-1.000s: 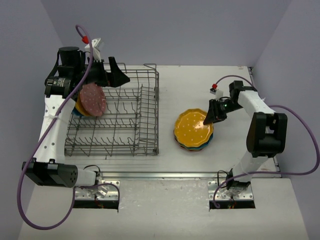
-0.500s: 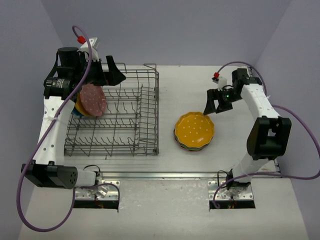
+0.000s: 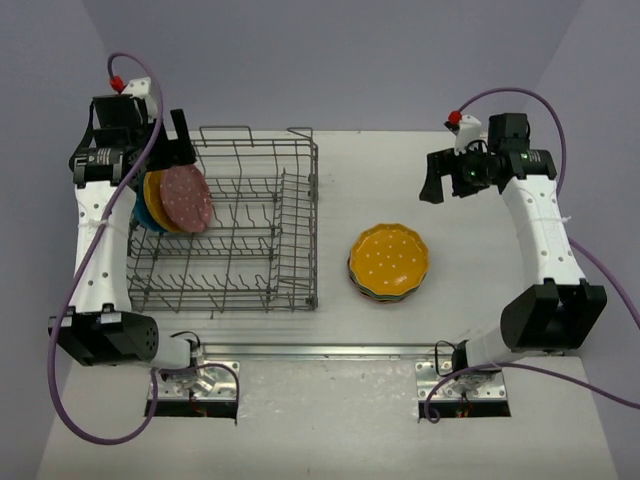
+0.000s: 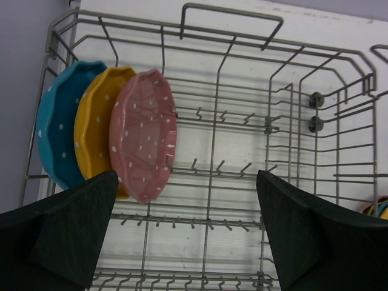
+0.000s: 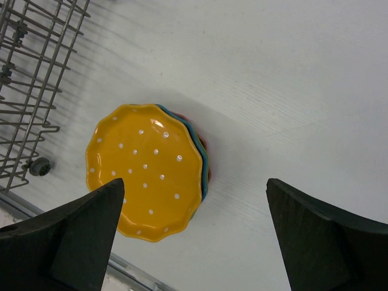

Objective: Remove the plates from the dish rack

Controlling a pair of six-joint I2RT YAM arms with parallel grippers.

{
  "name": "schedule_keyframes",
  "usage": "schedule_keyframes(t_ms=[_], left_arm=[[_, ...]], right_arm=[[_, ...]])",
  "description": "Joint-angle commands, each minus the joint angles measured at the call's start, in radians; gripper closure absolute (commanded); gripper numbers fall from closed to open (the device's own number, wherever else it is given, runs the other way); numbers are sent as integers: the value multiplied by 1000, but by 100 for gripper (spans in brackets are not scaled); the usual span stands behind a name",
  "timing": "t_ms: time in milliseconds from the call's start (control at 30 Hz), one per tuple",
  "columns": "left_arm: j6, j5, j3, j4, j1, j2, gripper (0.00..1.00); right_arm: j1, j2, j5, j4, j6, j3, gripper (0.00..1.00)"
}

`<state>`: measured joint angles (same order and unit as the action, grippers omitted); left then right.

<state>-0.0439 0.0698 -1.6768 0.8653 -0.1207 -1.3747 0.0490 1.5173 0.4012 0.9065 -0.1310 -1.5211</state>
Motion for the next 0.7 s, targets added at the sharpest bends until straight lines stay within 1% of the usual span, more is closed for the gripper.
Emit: schedule_keyframes(t_ms=[0,100,400,600,667], left_arm=[[74,43,-27,38,-64,-73,7],[88,101,-27,37,-108,-121,11],[116,35,-3,-8,-126,-221,13],[111,57,17,-19,-126,-286,15],[101,38,29,-29,-128,-310,16]], right_arm=[[-23,-61,33,-65,43,37,1],[-32,-77,43,-89,55,82,1],[-43,-96,53,-111,52,153,1],[-43,-97,57,-116,47,172,1],[-43,-97,60,-116,48,179,1]])
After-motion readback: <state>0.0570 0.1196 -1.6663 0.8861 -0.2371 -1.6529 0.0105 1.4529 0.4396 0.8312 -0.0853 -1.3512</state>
